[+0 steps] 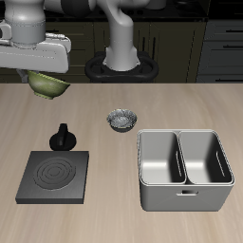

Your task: Place the green bowl on the flat stove

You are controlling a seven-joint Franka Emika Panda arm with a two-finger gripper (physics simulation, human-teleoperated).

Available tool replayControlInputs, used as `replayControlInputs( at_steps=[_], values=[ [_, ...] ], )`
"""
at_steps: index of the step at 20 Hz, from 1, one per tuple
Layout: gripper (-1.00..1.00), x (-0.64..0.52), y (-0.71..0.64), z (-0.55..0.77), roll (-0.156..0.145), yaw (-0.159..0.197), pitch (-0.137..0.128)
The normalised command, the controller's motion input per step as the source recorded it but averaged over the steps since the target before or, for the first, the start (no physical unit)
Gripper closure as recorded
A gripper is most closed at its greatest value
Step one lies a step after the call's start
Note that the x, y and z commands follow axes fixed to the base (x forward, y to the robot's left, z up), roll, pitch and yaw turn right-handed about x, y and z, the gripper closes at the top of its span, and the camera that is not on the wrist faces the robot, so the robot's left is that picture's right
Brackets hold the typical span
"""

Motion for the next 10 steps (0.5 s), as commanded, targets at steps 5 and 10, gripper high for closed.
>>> replayControlInputs(
  at_steps=[5, 10],
  values=[
    [1.00, 0.40, -0.33, -0.11, -0.031, -0.017, 0.018],
    [1.00, 0.22, -0.01, -0.18, 0.039, -0.003, 0.013]
  ],
)
